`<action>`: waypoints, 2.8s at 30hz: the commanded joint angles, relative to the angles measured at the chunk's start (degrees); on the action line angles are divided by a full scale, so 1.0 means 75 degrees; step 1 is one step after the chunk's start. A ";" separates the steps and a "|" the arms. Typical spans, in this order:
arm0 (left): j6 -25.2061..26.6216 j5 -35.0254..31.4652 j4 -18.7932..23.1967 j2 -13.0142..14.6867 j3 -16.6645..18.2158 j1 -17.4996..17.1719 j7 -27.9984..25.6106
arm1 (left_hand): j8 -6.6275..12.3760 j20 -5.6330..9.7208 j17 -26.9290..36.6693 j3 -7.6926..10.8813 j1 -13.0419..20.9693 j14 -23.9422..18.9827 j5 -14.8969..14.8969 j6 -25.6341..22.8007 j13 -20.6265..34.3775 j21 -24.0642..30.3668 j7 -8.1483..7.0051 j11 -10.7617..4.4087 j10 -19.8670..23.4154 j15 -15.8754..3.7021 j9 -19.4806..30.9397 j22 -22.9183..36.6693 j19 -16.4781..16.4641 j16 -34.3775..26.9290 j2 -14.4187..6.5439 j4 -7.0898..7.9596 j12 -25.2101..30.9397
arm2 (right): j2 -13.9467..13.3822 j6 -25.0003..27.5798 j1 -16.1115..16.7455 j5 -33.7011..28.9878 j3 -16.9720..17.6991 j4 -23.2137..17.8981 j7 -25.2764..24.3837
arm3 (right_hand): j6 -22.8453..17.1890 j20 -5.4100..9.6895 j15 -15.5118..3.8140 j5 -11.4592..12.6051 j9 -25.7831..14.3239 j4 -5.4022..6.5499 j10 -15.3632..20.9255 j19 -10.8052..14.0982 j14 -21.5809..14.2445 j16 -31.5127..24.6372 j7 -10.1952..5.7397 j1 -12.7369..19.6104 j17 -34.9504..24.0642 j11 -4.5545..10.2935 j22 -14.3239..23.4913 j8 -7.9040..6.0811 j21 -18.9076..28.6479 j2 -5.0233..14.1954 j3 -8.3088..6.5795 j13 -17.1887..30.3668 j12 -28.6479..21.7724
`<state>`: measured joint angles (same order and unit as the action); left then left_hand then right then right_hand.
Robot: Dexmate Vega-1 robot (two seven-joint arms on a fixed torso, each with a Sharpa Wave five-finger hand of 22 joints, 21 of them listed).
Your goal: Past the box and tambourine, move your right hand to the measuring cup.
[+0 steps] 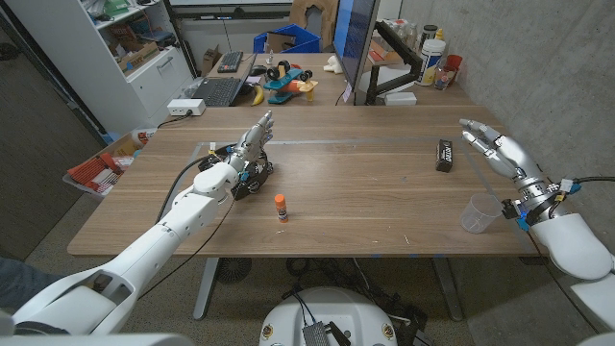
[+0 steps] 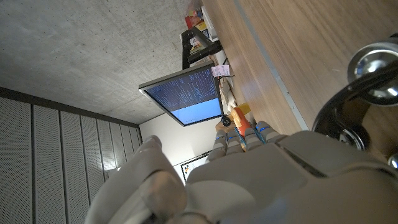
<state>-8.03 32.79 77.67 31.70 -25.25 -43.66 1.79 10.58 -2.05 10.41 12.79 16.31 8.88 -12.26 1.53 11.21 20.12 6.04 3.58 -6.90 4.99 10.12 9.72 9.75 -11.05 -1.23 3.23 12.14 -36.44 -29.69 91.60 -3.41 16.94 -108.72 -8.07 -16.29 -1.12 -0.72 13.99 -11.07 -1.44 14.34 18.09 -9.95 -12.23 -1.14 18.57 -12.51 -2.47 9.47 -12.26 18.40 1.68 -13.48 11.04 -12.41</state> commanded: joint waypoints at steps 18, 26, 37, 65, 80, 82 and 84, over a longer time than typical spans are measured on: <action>0.0059 -0.0039 0.0230 0.0082 0.0035 -0.0071 -0.0125 | 0.0044 -0.0047 0.0018 -0.0012 -0.0005 0.0060 0.0032 -0.0059 0.0014 -0.0079 0.0005 -0.0012 -0.0066 -0.0002 0.0025 0.0038 0.0439 0.0021 -0.0074 -0.0047 -0.0005 | 0.0345 0.0097 0.0277 -0.1528 0.0124 -0.0235 -0.0570 | -0.0220 0.0006 -0.0056 0.0093 -0.0023 -0.0084 0.0137 0.0042 -0.0115 -0.0024 -0.0084 -0.0009 0.0025 0.0139 0.0022 -0.0073 -0.0155 -0.0057 0.0016 0.0036 0.0012; 0.0048 -0.0021 0.0253 0.0112 0.0066 -0.0057 -0.0100 | 0.0045 -0.0058 0.0019 -0.0017 -0.0008 0.0065 0.0032 -0.0067 0.0014 -0.0107 0.0001 -0.0004 -0.0074 0.0004 0.0024 0.0039 0.0454 0.0022 -0.0077 -0.0050 -0.0007 | 0.0451 0.0170 0.0416 -0.1711 0.0185 -0.0346 -0.0706 | -0.0268 0.0011 -0.0083 0.0108 -0.0028 -0.0090 0.0175 0.0053 -0.0147 -0.0032 -0.0120 -0.0019 0.0030 0.0136 0.0023 -0.0081 -0.0186 -0.0060 0.0020 0.0037 0.0007; -0.0158 -0.0045 0.0104 0.0054 0.0074 -0.0024 -0.0041 | 0.0068 -0.0077 0.0019 -0.0028 -0.0018 0.0055 0.0033 -0.0142 0.0015 -0.0152 -0.0001 0.0000 -0.0055 -0.0003 0.0023 0.0041 0.0456 0.0015 -0.0085 -0.0054 0.0002 | 0.0544 0.0338 0.0591 -0.2098 0.0160 -0.0488 -0.0859 | -0.0678 0.0007 -0.0255 0.0179 -0.0040 -0.0117 0.0475 0.0147 -0.0371 -0.0089 -0.0416 -0.0069 0.0054 0.0502 0.0027 -0.0182 -0.0318 -0.0064 0.0035 0.0036 -0.0048; -0.0259 -0.0010 -0.0035 0.0038 0.0103 0.0022 0.0057 | 0.0074 -0.0098 0.0020 -0.0052 -0.0041 0.0037 0.0035 -0.0214 0.0015 -0.0234 0.0010 -0.0024 -0.0032 -0.0002 0.0023 0.0046 0.0422 0.0007 -0.0101 -0.0062 0.0011 | 0.0420 0.1347 0.0963 -0.3281 0.0103 -0.0925 -0.1366 | -0.0754 -0.0047 -0.0189 0.0232 -0.0034 -0.0166 0.0434 0.0077 -0.0317 -0.0039 -0.0523 -0.0073 0.0073 0.0513 0.0029 -0.0145 -0.0477 -0.0088 0.0042 0.0032 0.0021; -0.0301 -0.0004 0.0061 0.0074 0.0126 -0.0046 0.0054 | 0.0066 -0.0122 0.0020 -0.0065 -0.0051 0.0045 0.0035 -0.0224 0.0015 -0.0282 0.0012 -0.0027 -0.0026 -0.0007 0.0023 0.0048 0.0417 0.0010 -0.0110 -0.0067 0.0013 | 0.0297 0.1670 0.1130 -0.3652 0.0057 -0.0917 -0.1702 | -0.0821 -0.0033 -0.0221 0.0268 -0.0030 -0.0191 0.0490 0.0096 -0.0353 -0.0043 -0.0584 -0.0077 0.0079 0.0532 0.0031 -0.0138 -0.0533 -0.0113 0.0051 0.0033 0.0020; -0.0334 -0.0002 0.0082 0.0078 0.0138 -0.0074 0.0049 | 0.0066 -0.0134 0.0020 -0.0066 -0.0052 0.0040 0.0035 -0.0225 0.0015 -0.0287 0.0012 -0.0026 -0.0023 -0.0004 0.0023 0.0048 0.0415 0.0008 -0.0111 -0.0068 0.0014 | 0.0247 0.1660 0.1156 -0.3648 0.0061 -0.0906 -0.1701 | -0.0847 -0.0032 -0.0222 0.0274 -0.0030 -0.0195 0.0497 0.0099 -0.0365 -0.0046 -0.0600 -0.0076 0.0080 0.0547 0.0031 -0.0144 -0.0541 -0.0114 0.0050 0.0033 0.0020; -0.0348 0.0012 0.0099 0.0084 0.0150 -0.0092 0.0055 | 0.0069 -0.0138 0.0020 -0.0068 -0.0054 0.0036 0.0036 -0.0238 0.0015 -0.0294 0.0013 -0.0022 -0.0016 -0.0011 0.0023 0.0049 0.0411 0.0007 -0.0113 -0.0068 0.0017 | 0.0236 0.1719 0.1170 -0.3720 0.0049 -0.0918 -0.1748 | -0.0872 -0.0047 -0.0230 0.0281 -0.0029 -0.0200 0.0505 0.0106 -0.0364 -0.0044 -0.0636 -0.0076 0.0081 0.0545 0.0031 -0.0149 -0.0548 -0.0119 0.0052 0.0033 0.0020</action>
<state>-10.06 32.67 77.72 32.10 -24.43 -43.67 2.23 10.81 -2.59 10.41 12.38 15.86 8.88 -12.26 0.20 11.21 18.00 6.13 3.58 -6.90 4.99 10.15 10.02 9.85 -11.05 -1.68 2.82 12.14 -33.79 -18.34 99.48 -29.41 17.50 -115.48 -19.80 -22.35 -1.34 -2.15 15.71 -11.05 -2.70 17.82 18.67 -12.20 -12.59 -5.55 18.04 -11.71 1.45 9.47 -13.36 14.40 1.14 -12.97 11.03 -12.41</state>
